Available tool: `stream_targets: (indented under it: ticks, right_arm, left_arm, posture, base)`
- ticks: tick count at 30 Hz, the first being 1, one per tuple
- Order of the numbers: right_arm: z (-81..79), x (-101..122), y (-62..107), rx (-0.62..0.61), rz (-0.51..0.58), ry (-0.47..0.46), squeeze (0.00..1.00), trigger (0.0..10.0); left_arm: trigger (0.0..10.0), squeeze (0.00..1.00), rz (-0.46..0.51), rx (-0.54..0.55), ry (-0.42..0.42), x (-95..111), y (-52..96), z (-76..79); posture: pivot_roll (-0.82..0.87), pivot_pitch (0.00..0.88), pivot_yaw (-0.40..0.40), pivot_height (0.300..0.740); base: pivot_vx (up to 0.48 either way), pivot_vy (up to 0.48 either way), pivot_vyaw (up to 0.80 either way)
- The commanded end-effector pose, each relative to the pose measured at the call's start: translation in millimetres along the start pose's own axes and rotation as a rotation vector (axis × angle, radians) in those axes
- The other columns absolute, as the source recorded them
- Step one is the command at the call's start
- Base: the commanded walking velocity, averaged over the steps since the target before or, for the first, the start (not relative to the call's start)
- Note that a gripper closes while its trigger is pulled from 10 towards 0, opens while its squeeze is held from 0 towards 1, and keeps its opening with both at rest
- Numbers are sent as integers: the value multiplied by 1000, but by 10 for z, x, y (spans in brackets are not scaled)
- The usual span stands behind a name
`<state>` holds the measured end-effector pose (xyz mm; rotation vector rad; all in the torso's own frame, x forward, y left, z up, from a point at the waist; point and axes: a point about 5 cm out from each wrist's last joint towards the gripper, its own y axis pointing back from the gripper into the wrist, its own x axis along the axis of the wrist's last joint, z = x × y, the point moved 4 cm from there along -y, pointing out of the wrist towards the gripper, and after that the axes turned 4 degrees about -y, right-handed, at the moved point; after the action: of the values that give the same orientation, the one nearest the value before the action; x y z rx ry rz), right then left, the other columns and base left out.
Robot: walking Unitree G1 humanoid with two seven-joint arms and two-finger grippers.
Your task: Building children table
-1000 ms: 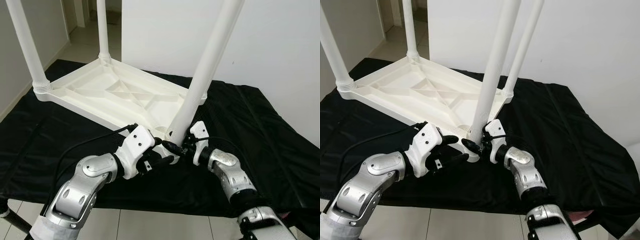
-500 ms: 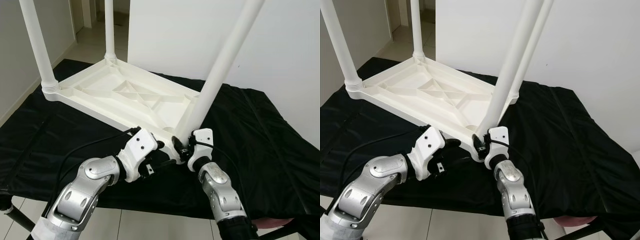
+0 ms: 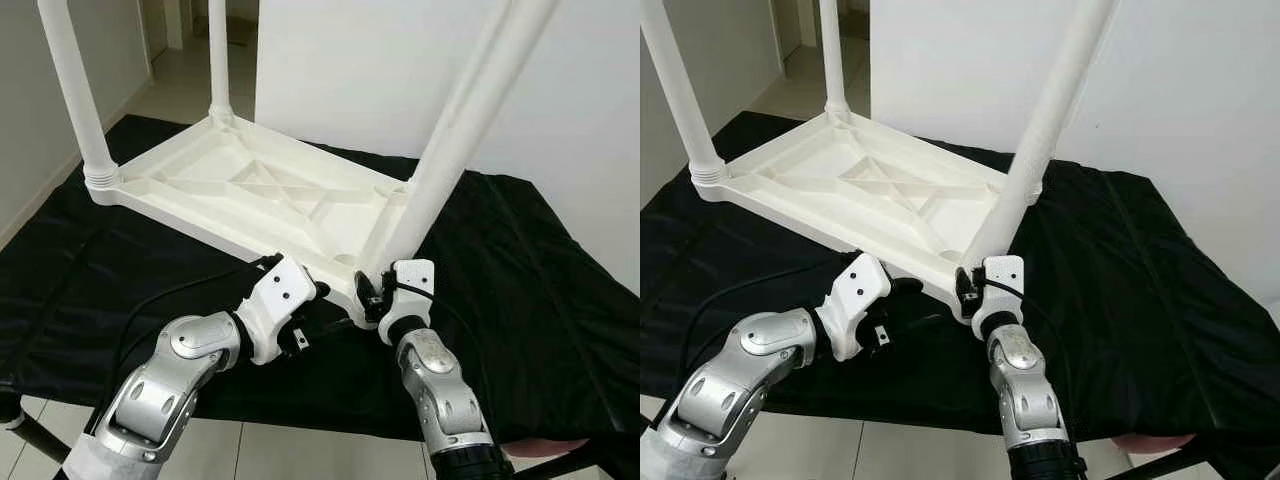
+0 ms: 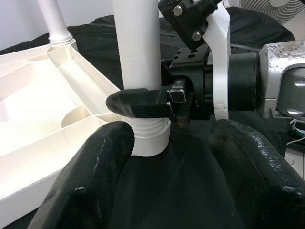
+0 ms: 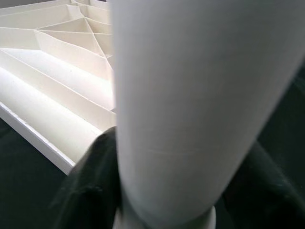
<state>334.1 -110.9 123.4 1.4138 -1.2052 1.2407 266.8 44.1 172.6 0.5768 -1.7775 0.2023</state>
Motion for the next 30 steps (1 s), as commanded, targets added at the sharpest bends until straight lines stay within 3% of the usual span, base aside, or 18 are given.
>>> stream_targets:
  ticks: [1,9,10,11,14,16,23,25,30]
  right_arm:
    - [90,-47,39,-26,-23,-2,1000,10000]
    - [137,73,-3,94,6,27,1000,10000]
    - [107,101,-26,224,-10,85,227,10000]
    - [89,97,-27,282,-22,112,0,10000]
    - [79,95,-30,326,-30,133,0,10000]
    - [66,66,-53,439,-45,186,0,10000]
    - [35,26,-127,525,-68,203,0,10000]
    - [-65,-5,-130,643,-84,203,0,10000]
    - [-165,-62,-186,719,-97,237,0,10000]
  left_arm:
    - [10000,0,3,0,3,-1,-29,15]
    - [10000,0,4,4,6,1,-35,18]
    - [10000,0,3,6,4,1,-27,16]
    - [10000,0,3,6,4,2,-24,16]
    - [10000,0,3,7,4,3,-23,14]
    - [10000,0,2,7,1,5,-20,5]
    - [10000,0,2,8,-1,14,-16,-13]
    - [10000,0,1,10,-4,20,-4,-21]
    - [10000,0,-5,16,-9,20,15,-36]
  posture:
    - [23,0,-129,740]
    - [29,0,-135,740]
    - [31,0,-133,740]
    - [31,0,-133,740]
    - [32,0,-132,740]
    - [36,0,-131,740]
    - [46,0,-125,740]
    - [52,0,-117,740]
    - [72,0,-116,740]
  base:
    - [0,0,0]
    - [0,0,0]
    - [0,0,0]
    - [0,0,0]
    - [0,0,0]
    - [0,0,0]
    - [0,0,0]
    - [0,0,0]
    - [0,0,0]
